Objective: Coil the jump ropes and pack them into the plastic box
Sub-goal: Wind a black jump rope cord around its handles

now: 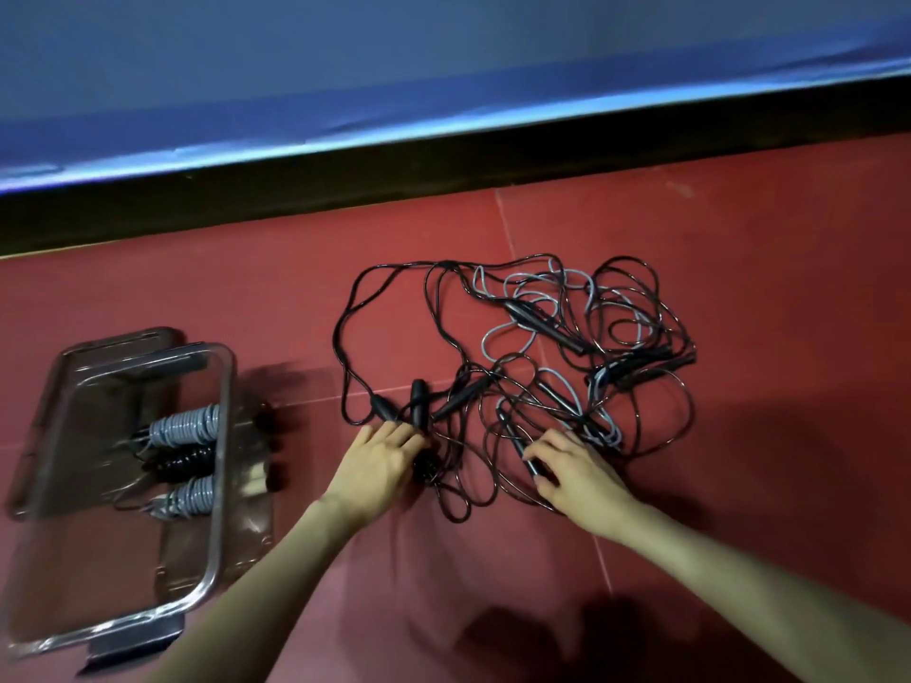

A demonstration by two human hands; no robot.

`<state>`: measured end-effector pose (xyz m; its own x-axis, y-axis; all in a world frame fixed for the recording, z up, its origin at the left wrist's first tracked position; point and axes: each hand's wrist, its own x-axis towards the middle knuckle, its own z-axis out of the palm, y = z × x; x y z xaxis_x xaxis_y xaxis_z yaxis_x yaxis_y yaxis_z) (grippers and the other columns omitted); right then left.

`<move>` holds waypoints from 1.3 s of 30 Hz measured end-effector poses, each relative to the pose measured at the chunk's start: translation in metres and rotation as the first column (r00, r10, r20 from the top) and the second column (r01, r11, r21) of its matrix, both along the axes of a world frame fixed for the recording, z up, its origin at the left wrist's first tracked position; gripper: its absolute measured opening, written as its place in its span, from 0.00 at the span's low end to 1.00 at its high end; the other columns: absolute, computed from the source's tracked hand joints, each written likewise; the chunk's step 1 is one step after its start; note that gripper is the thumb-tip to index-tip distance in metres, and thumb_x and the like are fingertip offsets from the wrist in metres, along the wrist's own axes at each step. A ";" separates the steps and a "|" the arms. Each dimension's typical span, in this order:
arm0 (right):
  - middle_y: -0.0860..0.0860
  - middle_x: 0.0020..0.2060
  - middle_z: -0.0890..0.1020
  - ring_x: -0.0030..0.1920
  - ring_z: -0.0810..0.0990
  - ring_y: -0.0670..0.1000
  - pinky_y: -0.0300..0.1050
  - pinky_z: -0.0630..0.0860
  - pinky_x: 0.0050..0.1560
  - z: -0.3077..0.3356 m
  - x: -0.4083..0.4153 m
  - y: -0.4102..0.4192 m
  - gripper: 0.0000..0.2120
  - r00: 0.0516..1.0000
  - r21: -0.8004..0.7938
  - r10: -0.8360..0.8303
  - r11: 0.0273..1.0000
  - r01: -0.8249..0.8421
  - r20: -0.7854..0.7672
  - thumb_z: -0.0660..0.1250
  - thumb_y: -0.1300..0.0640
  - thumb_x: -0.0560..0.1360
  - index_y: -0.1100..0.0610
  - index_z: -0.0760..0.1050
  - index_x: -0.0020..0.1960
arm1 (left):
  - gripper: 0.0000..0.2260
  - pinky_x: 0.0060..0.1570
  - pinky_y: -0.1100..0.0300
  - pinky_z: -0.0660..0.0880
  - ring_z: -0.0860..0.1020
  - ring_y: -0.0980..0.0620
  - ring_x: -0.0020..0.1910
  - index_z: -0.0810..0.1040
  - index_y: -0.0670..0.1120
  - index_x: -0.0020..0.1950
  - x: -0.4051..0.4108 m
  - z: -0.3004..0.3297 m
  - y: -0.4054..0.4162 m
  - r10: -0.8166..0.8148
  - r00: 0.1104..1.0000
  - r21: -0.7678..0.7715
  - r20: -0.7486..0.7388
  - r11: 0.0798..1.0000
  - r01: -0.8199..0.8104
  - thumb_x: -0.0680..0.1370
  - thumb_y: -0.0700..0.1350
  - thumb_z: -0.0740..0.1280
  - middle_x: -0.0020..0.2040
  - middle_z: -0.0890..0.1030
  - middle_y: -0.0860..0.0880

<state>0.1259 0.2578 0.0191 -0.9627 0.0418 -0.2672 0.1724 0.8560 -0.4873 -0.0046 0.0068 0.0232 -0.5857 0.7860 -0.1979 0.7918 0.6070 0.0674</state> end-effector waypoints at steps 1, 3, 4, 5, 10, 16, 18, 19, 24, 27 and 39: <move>0.46 0.59 0.72 0.62 0.68 0.49 0.42 0.65 0.64 -0.004 -0.002 -0.002 0.14 1.000 0.009 0.000 1.000 0.000 -0.003 0.64 0.55 0.78 0.52 0.74 0.63 | 0.13 0.44 0.59 0.62 0.74 0.52 0.44 0.79 0.51 0.49 -0.005 -0.001 0.000 -0.004 1.000 -0.015 -0.016 1.000 0.003 0.69 0.45 0.58 0.44 0.78 0.55; 0.46 0.60 0.71 0.62 0.68 0.49 0.42 0.65 0.64 -0.007 -0.004 -0.005 0.14 1.000 0.028 -0.002 1.000 0.001 0.014 0.64 0.53 0.78 0.51 0.73 0.64 | 0.12 0.44 0.58 0.65 0.76 0.51 0.44 0.80 0.51 0.50 -0.014 -0.003 0.000 -0.041 0.998 -0.053 -0.057 0.998 0.038 0.68 0.44 0.65 0.45 0.79 0.54; 0.46 0.60 0.71 0.62 0.68 0.49 0.43 0.66 0.64 -0.008 -0.005 -0.007 0.14 1.000 0.038 -0.002 0.999 0.001 0.029 0.64 0.52 0.78 0.51 0.73 0.64 | 0.13 0.42 0.57 0.68 0.77 0.50 0.43 0.81 0.52 0.51 -0.018 -0.002 0.002 -0.058 0.997 -0.085 -0.057 0.995 0.053 0.67 0.44 0.70 0.46 0.79 0.54; 0.46 0.60 0.70 0.61 0.68 0.50 0.44 0.66 0.64 -0.011 -0.007 -0.008 0.15 0.999 0.047 -0.004 0.999 0.002 0.035 0.64 0.51 0.78 0.51 0.72 0.64 | 0.17 0.39 0.56 0.70 0.78 0.50 0.43 0.82 0.53 0.51 -0.021 -0.001 0.005 -0.070 0.996 -0.129 -0.049 0.990 0.063 0.64 0.44 0.75 0.48 0.80 0.53; 0.48 0.60 0.69 0.61 0.70 0.51 0.42 0.65 0.61 -0.016 -0.009 -0.013 0.14 0.999 0.047 -0.030 0.998 0.029 0.033 0.64 0.52 0.78 0.53 0.72 0.62 | 0.19 0.48 0.55 0.75 0.78 0.48 0.51 0.81 0.58 0.58 -0.037 0.016 0.015 -0.178 0.984 -0.256 -0.010 0.952 0.170 0.68 0.47 0.75 0.61 0.77 0.48; 0.47 0.57 0.71 0.59 0.70 0.51 0.45 0.67 0.62 -0.021 -0.011 -0.014 0.12 1.000 0.081 -0.031 0.996 0.031 0.003 0.64 0.56 0.76 0.51 0.73 0.59 | 0.17 0.54 0.49 0.75 0.70 0.43 0.62 0.69 0.54 0.71 -0.048 0.017 0.023 -0.346 0.936 -0.319 0.057 0.883 0.346 0.83 0.46 0.55 0.73 0.63 0.47; 0.46 0.56 0.71 0.58 0.71 0.51 0.45 0.68 0.60 -0.021 -0.011 -0.013 0.11 1.000 0.092 -0.029 0.995 0.030 -0.012 0.65 0.56 0.76 0.51 0.73 0.58 | 0.16 0.48 0.49 0.78 0.71 0.43 0.60 0.69 0.51 0.71 -0.049 0.017 0.025 -0.388 0.919 -0.364 0.072 0.847 0.386 0.83 0.46 0.55 0.72 0.64 0.48; 0.46 0.55 0.72 0.57 0.71 0.50 0.44 0.67 0.60 -0.021 -0.011 -0.013 0.11 1.000 0.099 -0.026 0.995 0.027 -0.016 0.64 0.56 0.76 0.51 0.73 0.58 | 0.17 0.47 0.49 0.78 0.71 0.42 0.60 0.68 0.50 0.71 -0.049 0.017 0.026 -0.392 0.917 -0.393 0.076 0.833 0.389 0.83 0.45 0.55 0.73 0.64 0.49; 0.44 0.55 0.72 0.57 0.71 0.50 0.42 0.65 0.59 -0.022 -0.012 -0.012 0.11 1.000 0.096 -0.024 0.995 0.025 -0.007 0.64 0.55 0.76 0.50 0.73 0.58 | 0.19 0.40 0.53 0.74 0.70 0.41 0.63 0.66 0.49 0.72 -0.045 0.014 0.036 -0.374 0.927 -0.452 0.017 0.824 0.340 0.82 0.37 0.54 0.72 0.64 0.50; 0.44 0.55 0.72 0.57 0.71 0.50 0.42 0.66 0.59 -0.021 -0.011 -0.013 0.11 0.999 0.081 -0.032 0.996 0.032 -0.004 0.64 0.55 0.76 0.50 0.73 0.58 | 0.20 0.38 0.55 0.71 0.68 0.41 0.64 0.63 0.49 0.73 -0.040 0.006 0.040 -0.343 0.938 -0.441 -0.048 0.850 0.288 0.81 0.36 0.54 0.69 0.66 0.48; 0.45 0.51 0.74 0.54 0.75 0.50 0.40 0.66 0.53 -0.020 -0.014 -0.015 0.10 0.996 0.025 -0.081 0.996 0.082 -0.025 0.67 0.57 0.75 0.51 0.76 0.55 | 0.20 0.48 0.55 0.72 0.78 0.47 0.51 0.76 0.50 0.58 -0.041 -0.003 0.018 -0.073 0.979 -0.317 -0.191 0.948 0.009 0.70 0.58 0.71 0.51 0.82 0.51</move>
<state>0.1114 0.2426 -0.0010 -0.9619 0.1273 -0.2421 0.2310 0.8520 -0.4699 -0.0452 0.0250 0.0204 -0.6068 0.7271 -0.3211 0.7942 0.5386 -0.2813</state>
